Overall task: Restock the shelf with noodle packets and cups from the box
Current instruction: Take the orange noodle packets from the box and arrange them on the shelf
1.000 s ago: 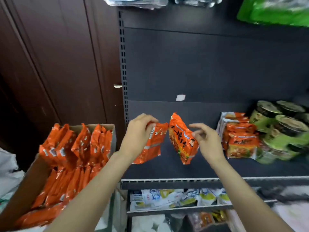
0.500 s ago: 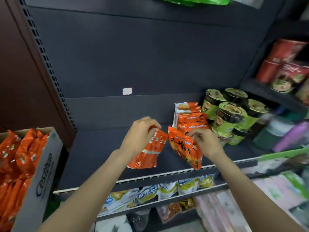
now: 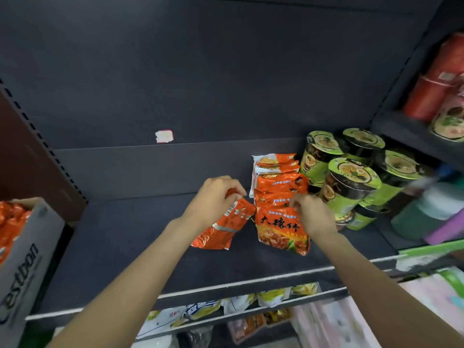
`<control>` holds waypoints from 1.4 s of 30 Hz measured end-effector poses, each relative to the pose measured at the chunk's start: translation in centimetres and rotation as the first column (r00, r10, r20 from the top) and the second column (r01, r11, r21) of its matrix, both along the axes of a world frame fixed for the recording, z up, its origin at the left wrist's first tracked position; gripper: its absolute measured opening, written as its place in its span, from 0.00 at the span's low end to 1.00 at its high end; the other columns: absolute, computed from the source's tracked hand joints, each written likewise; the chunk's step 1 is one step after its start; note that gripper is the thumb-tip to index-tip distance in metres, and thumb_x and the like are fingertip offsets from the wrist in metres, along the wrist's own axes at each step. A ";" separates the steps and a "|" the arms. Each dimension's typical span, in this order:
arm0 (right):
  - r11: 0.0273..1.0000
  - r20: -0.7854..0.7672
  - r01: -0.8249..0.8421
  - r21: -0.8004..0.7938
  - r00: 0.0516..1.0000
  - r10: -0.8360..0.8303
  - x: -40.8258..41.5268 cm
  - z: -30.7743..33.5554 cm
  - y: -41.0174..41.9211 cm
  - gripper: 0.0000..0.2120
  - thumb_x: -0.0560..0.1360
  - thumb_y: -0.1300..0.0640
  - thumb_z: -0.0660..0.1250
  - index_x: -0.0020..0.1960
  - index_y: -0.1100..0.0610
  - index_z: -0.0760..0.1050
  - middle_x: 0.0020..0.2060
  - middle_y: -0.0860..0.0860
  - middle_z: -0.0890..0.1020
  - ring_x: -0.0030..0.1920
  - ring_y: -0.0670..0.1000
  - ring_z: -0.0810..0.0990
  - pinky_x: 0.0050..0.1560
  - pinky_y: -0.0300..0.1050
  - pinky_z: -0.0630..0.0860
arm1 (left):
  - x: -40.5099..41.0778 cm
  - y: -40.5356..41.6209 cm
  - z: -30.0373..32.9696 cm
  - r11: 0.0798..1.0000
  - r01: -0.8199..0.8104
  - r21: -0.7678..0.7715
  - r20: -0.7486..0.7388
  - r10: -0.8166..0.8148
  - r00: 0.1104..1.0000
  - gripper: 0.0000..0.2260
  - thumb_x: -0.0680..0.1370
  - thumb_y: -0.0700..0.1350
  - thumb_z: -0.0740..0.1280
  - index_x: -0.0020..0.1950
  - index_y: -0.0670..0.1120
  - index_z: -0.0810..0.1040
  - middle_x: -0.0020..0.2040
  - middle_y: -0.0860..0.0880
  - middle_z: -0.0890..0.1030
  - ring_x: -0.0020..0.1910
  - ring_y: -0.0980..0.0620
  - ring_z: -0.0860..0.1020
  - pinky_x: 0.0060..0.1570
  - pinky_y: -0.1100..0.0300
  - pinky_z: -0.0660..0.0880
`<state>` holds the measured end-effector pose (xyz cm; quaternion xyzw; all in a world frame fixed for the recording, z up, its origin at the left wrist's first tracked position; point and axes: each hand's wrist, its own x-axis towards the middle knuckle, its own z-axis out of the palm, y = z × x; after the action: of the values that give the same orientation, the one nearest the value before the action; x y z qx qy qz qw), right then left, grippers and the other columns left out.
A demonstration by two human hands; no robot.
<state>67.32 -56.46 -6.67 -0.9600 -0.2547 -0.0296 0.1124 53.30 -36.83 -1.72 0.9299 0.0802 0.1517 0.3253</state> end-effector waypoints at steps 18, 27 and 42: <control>0.843 -0.203 -0.498 0.204 0.821 0.534 0.9 -1.1 -3.5 0.28 0.77 0.61 0.65 0.74 0.52 0.61 0.72 0.49 0.65 0.72 0.48 0.61 0.71 0.39 0.57 | 0.5 -7.5 0.9 1.000 -0.010 -0.001 -0.086 0.009 0.996 0.04 0.75 0.39 0.69 0.47 0.45 0.83 0.42 0.56 0.80 0.41 0.64 0.77 0.43 0.76 0.69; 0.895 -0.262 -0.311 0.319 0.879 0.399 1.4 -1.6 -5.8 0.11 0.75 0.58 0.68 0.57 0.57 0.76 0.48 0.51 0.82 0.49 0.52 0.79 0.47 0.43 0.73 | 5.4 -10.6 -2.3 0.996 -0.058 -0.069 -0.063 0.054 0.997 0.17 0.75 0.39 0.69 0.63 0.49 0.75 0.58 0.51 0.79 0.55 0.56 0.76 0.55 0.65 0.73; 0.961 -0.107 -0.159 0.225 0.977 0.186 1.7 -2.8 -5.5 0.27 0.75 0.64 0.64 0.71 0.51 0.61 0.63 0.53 0.69 0.64 0.55 0.70 0.56 0.56 0.76 | 5.9 -8.7 -7.8 0.966 -0.235 -0.106 -0.243 0.204 0.948 0.18 0.73 0.40 0.71 0.62 0.48 0.74 0.55 0.47 0.76 0.51 0.51 0.76 0.51 0.56 0.77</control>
<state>68.98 -61.95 -9.45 -0.9162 -0.3251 0.0143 0.2338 59.18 -45.49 -9.51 0.9026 0.2305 0.0728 0.3563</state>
